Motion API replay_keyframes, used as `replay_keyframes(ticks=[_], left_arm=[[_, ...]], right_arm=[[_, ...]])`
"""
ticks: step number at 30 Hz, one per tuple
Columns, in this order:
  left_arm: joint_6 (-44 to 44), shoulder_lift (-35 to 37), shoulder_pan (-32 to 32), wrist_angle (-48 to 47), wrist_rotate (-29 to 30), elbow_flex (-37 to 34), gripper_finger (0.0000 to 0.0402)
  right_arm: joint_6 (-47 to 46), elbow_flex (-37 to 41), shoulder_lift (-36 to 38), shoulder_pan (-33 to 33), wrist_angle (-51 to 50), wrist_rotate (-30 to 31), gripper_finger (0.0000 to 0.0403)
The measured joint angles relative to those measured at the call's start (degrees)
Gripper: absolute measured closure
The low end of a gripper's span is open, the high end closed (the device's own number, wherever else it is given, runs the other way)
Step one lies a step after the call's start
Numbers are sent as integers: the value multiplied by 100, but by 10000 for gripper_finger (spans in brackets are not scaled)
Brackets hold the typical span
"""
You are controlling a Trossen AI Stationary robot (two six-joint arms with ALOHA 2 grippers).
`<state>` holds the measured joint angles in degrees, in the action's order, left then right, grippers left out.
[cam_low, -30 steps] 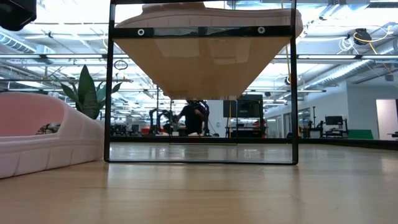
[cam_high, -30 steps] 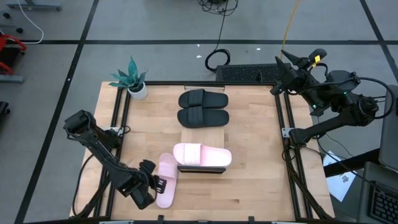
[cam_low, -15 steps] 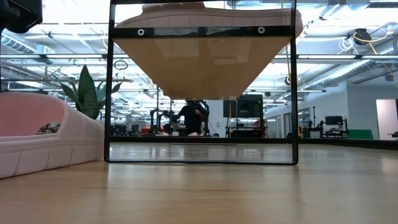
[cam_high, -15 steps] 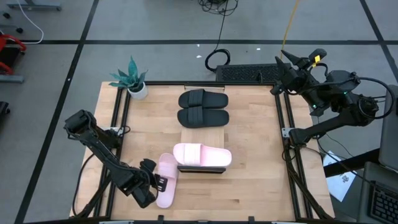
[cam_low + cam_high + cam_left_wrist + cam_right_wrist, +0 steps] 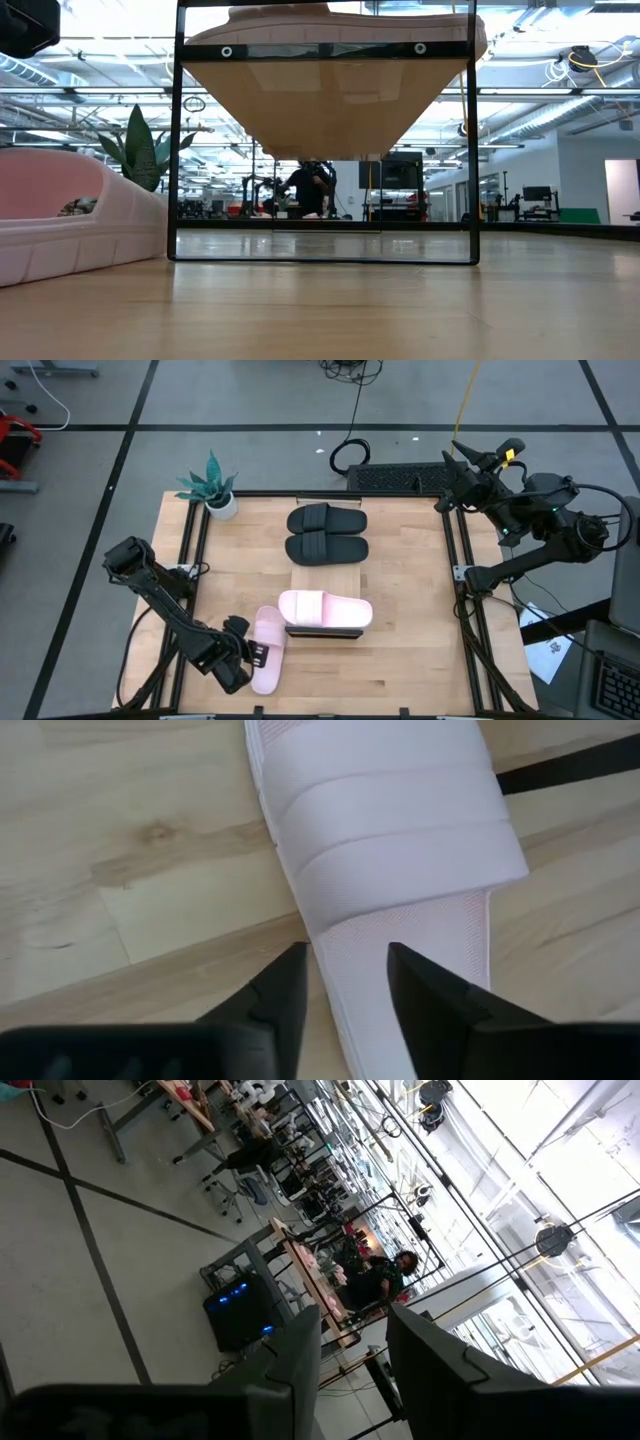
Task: Pick and place slides into the shelf
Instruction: Put the white slides on the shelf
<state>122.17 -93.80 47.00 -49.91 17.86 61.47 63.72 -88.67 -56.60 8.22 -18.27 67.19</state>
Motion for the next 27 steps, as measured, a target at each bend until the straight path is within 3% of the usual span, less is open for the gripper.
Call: replay_keyframes(ticks=[8,12,19,27], left_arm=[[-111,0,0,-37,-173,-2,150],[-343,0,-25,-3,31,-2,121],[-1142,-66,-225,4,556,-2,124],[-1209,-218,-293,88,81,-2,151]], right_arm=[[0,-1,0,-1,1,0,293],[-1,-1,0,1,1,-1,293],[-180,-1,0,1,1,1,293],[-156,-1,-1,-1,2,1,293]])
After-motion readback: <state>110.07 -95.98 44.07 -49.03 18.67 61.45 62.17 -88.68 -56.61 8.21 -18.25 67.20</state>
